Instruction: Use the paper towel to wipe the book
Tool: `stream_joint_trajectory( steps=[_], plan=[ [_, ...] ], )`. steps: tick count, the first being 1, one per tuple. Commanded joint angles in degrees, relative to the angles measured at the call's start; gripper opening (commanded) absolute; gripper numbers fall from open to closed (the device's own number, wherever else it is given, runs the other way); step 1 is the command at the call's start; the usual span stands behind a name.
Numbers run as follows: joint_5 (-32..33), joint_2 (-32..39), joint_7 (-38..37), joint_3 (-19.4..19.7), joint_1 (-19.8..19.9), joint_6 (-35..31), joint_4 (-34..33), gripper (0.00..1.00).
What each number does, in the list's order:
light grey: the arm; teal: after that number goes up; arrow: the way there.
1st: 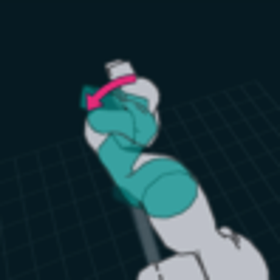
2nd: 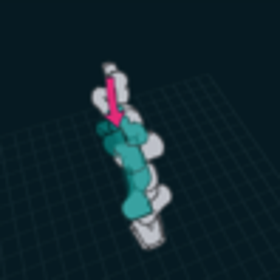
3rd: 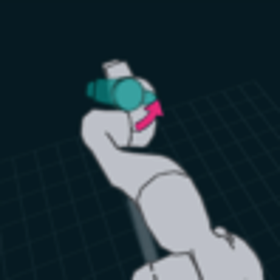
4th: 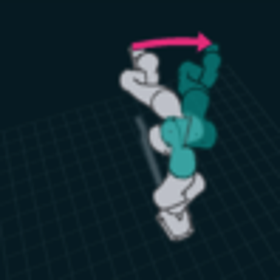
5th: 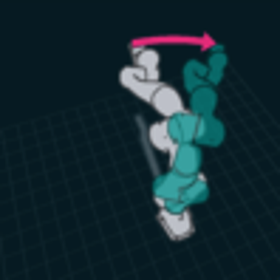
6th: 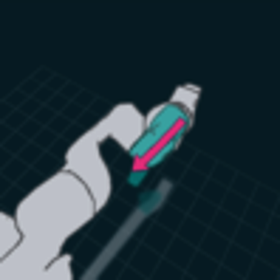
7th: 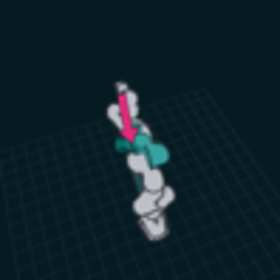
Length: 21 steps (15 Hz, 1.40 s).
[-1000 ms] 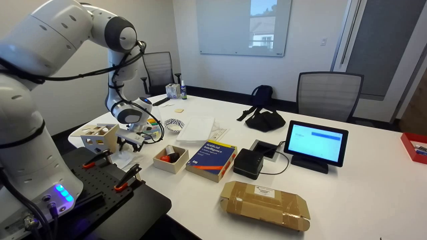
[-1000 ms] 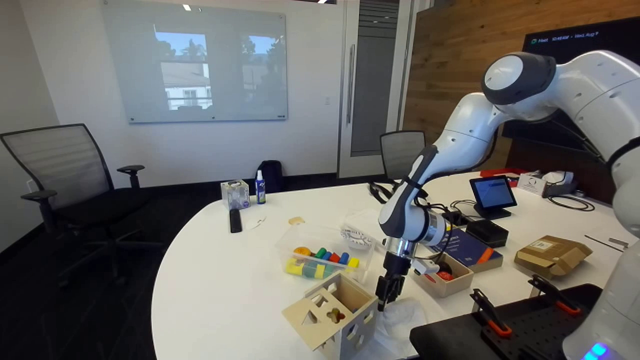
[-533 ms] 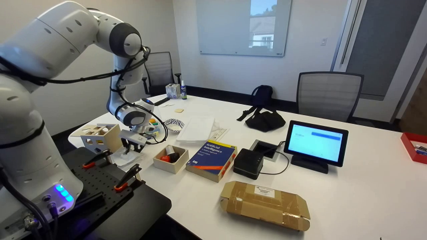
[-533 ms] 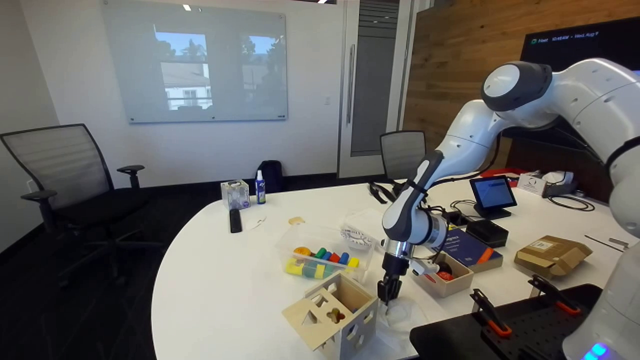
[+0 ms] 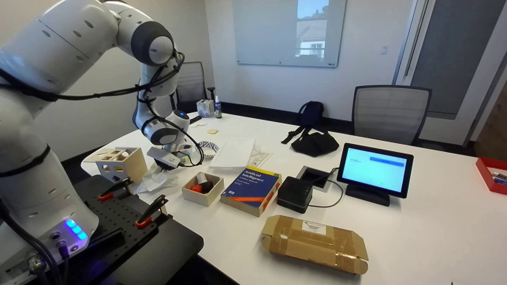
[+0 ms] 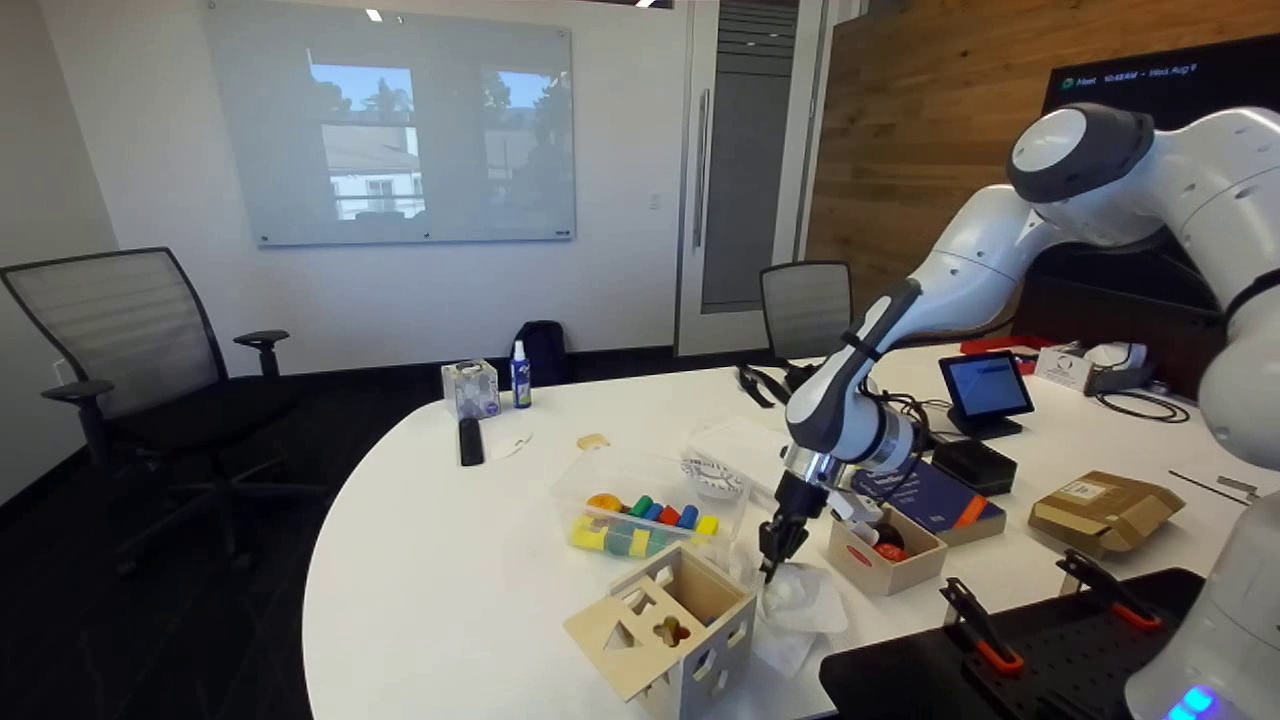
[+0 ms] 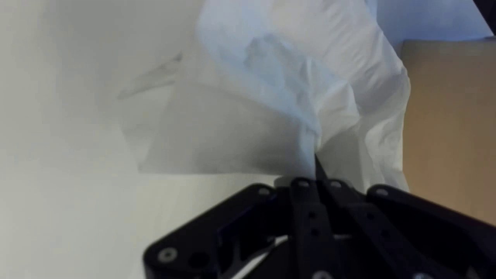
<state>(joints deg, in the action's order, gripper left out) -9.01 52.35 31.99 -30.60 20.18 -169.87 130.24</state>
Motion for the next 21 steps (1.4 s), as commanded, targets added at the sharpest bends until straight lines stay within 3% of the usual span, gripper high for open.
stream_joint_trajectory(
  steps=[1,5,9,12,15,16,18,19,20,21],
  plan=[
    [1.50,-6.23,-3.75,-4.24,7.00,-4.49,7.57,0.00],
    [2.62,-13.19,-7.99,-9.61,15.13,-10.55,15.17,0.00],
    [7.07,-23.03,-17.75,-16.48,23.71,-21.43,23.34,0.00],
    [11.57,-30.83,-26.63,-17.91,26.53,-26.77,25.68,0.00],
    [13.61,-37.12,-31.72,-11.22,23.16,-30.11,25.22,0.00],
    [9.15,-38.71,-28.19,-12.51,25.35,-28.37,24.09,0.00],
    [6.29,-40.66,-25.90,-6.37,23.49,-28.45,23.08,0.00],
    [8.67,-42.24,-28.74,1.51,18.78,-28.45,22.68,0.00],
    [2.25,-42.15,-22.29,2.16,19.72,-28.44,22.24,0.00],
    [-0.75,-42.56,-19.96,7.29,16.85,-28.44,21.70,0.00]
  ],
)
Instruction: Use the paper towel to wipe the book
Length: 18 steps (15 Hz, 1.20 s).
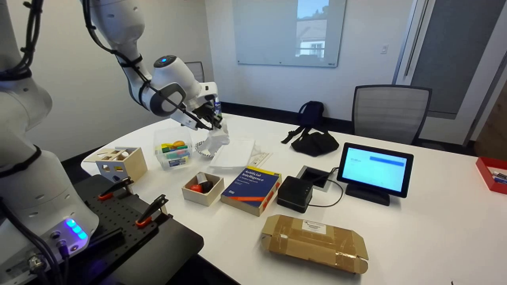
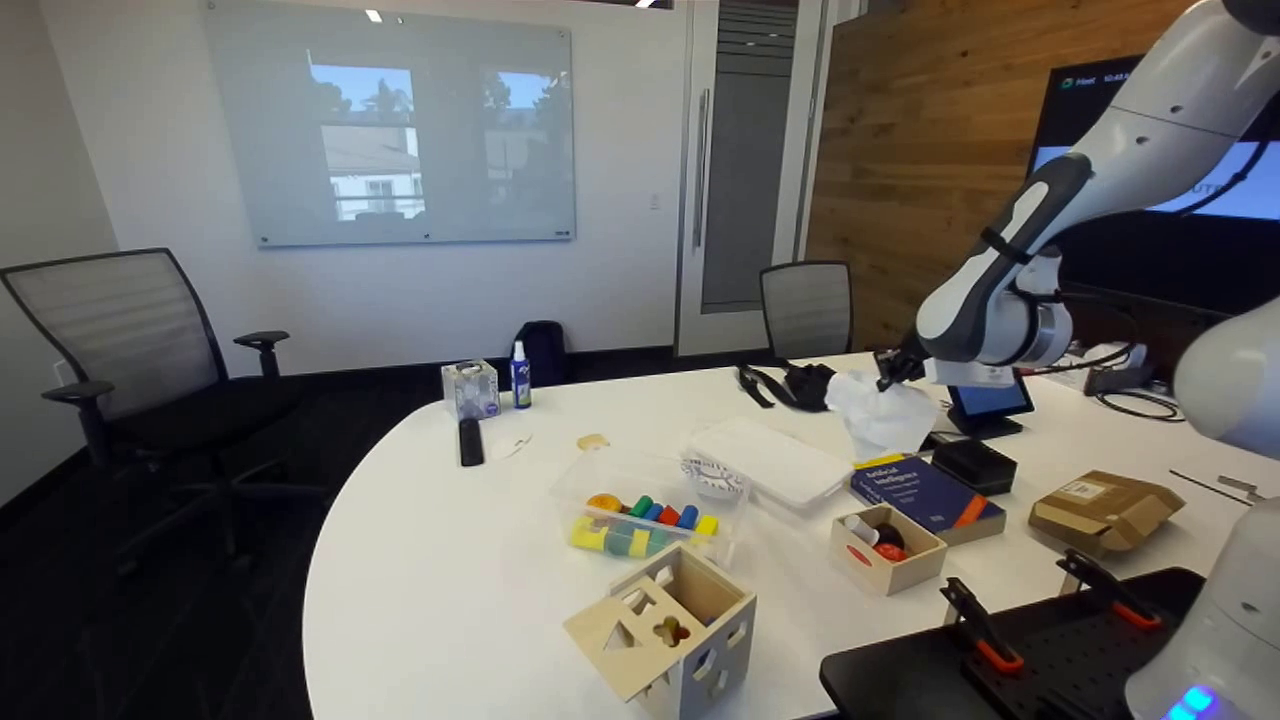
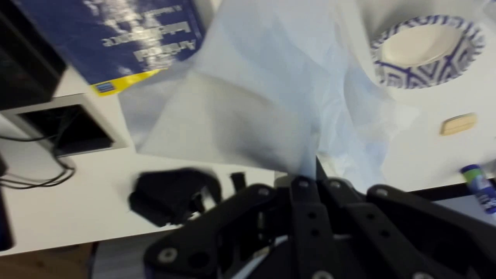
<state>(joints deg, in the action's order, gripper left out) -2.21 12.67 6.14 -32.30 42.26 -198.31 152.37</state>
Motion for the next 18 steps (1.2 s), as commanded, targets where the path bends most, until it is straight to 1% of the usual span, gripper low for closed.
stream_joint_trajectory(
  steps=[1,4,5,6,9,10,11,12,13,14,16,18],
  plan=[
    [-12.47,-2.76,10.36,13.85,-8.17,0.00,-0.96,0.00],
    [-28.36,3.00,26.59,29.00,-17.52,0.27,-4.28,0.00],
    [-33.58,7.32,31.16,34.16,-22.32,0.39,-7.33,0.00],
    [-34.58,11.94,31.20,35.53,-24.19,-1.23,-8.63,0.00],
    [-35.97,19.18,30.78,37.87,-28.85,3.01,-14.44,0.00],
    [-35.35,21.16,30.24,37.68,-29.64,4.00,-16.42,0.00],
    [-24.57,22.30,20.17,41.88,-33.03,5.66,-16.89,0.00],
    [-21.50,23.55,17.34,42.56,-34.03,6.41,-18.50,0.00],
    [-17.14,24.69,12.94,43.64,-34.90,7.41,-20.34,0.00],
    [-14.51,25.85,9.85,44.85,-35.96,8.12,-22.03,0.00],
    [-10.16,27.93,5.15,45.72,-35.85,10.48,-25.71,0.00],
    [-7.07,30.48,2.08,45.05,-34.14,12.94,-29.58,0.00]
  ],
)
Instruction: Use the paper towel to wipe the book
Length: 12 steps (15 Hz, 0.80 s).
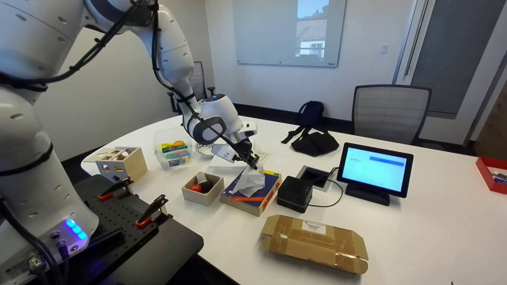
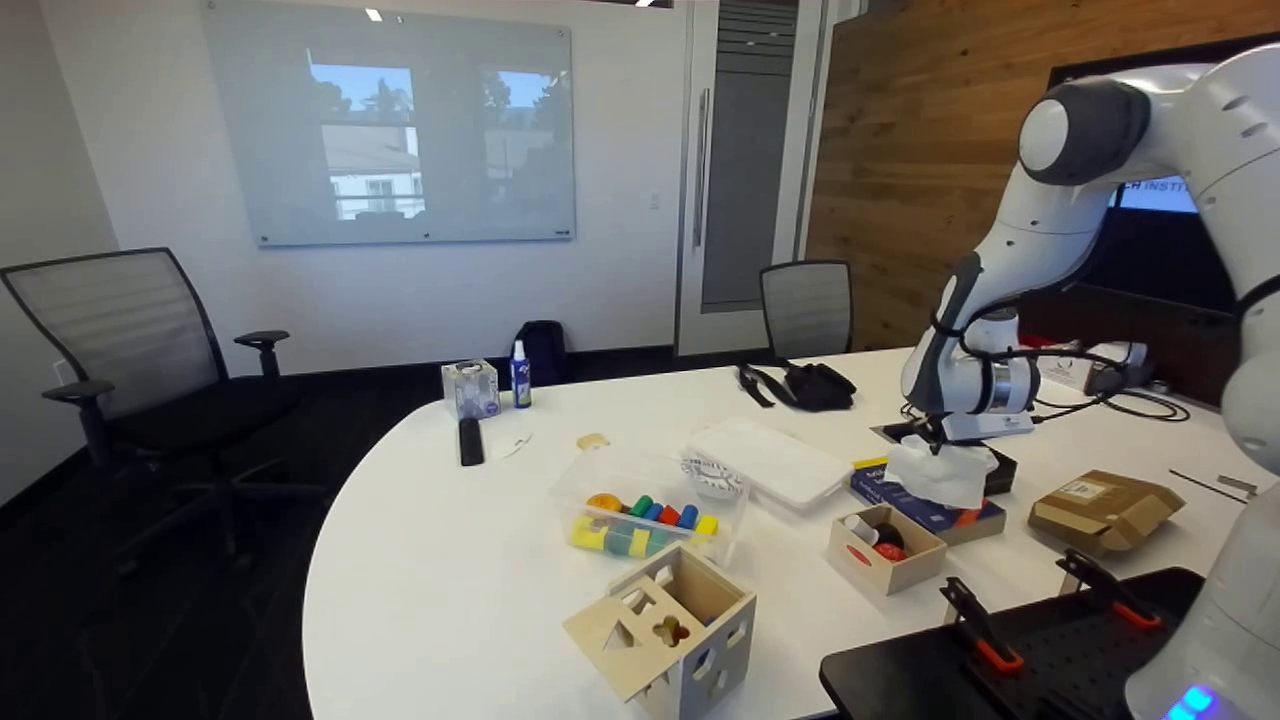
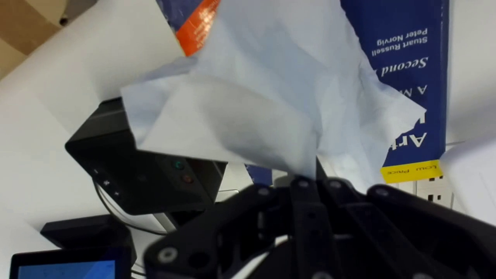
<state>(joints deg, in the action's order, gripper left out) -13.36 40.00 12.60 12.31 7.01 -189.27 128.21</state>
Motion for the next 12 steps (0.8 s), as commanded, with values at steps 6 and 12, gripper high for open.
stream_joint_trajectory(
  steps=[6,12],
  plan=[
    [8.32,10.84,-8.02,-3.91,5.20,7.38,-15.31,0.00],
    [9.81,15.49,-7.90,-7.51,5.77,9.86,-21.06,0.00]
  ],
)
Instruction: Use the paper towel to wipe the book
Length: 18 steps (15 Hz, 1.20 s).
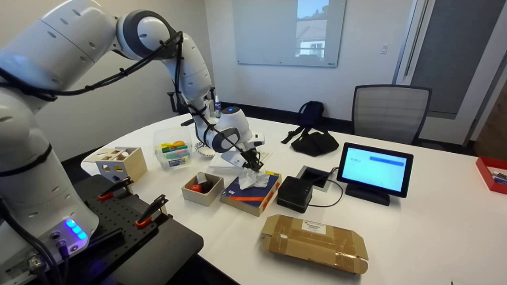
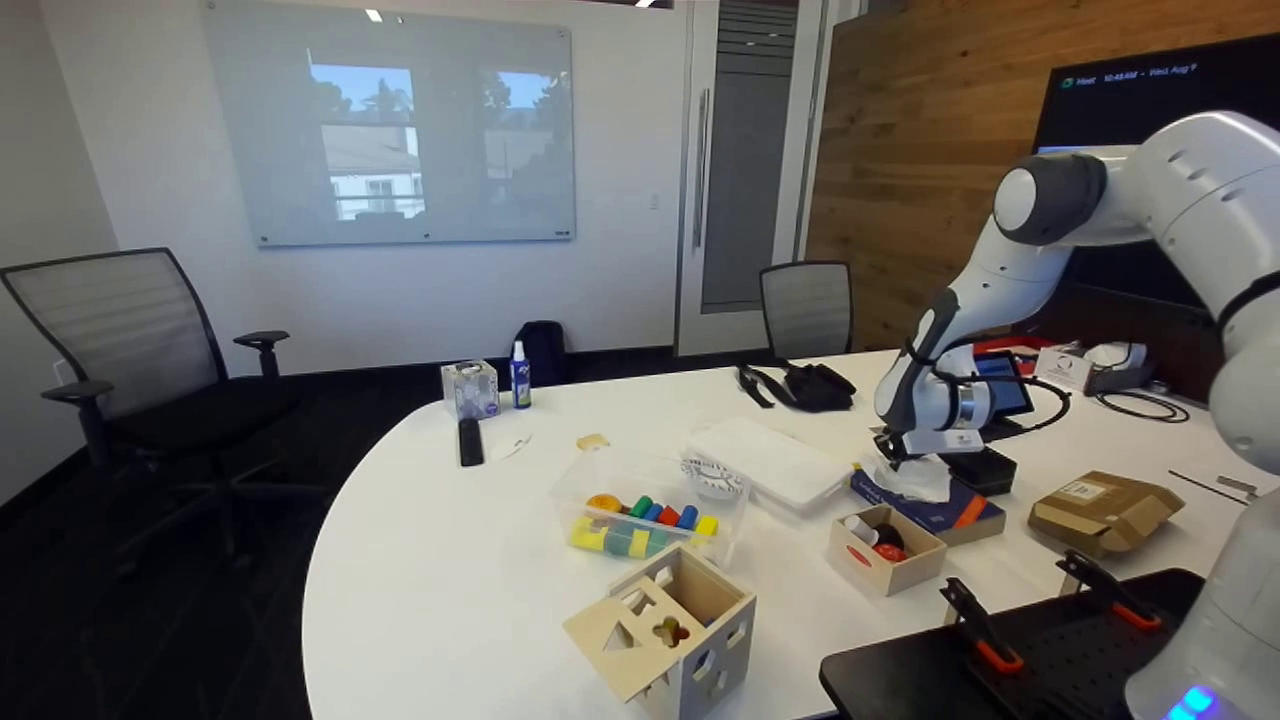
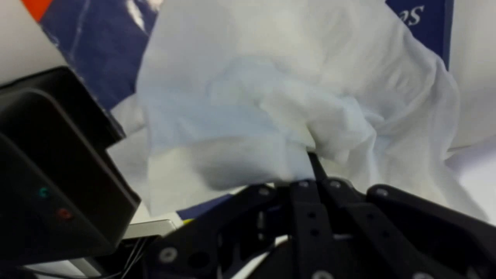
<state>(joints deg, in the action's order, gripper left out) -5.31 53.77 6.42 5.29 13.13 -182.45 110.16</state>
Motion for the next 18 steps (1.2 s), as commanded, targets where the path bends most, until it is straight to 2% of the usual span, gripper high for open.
stream_joint_trajectory(
  steps=[1,7,15,18],
  plan=[
    [1.83,1.94,-1.77,-0.46,-0.61,3.93,-3.27,0.00],
    [1.19,1.03,-2.13,-0.37,0.27,8.63,-3.91,0.00],
    [-0.20,1.76,-8.94,6.89,-2.01,4.30,-3.47,0.00],
    [-0.20,1.99,-8.64,5.04,0.15,3.98,-3.76,0.00]
  ],
)
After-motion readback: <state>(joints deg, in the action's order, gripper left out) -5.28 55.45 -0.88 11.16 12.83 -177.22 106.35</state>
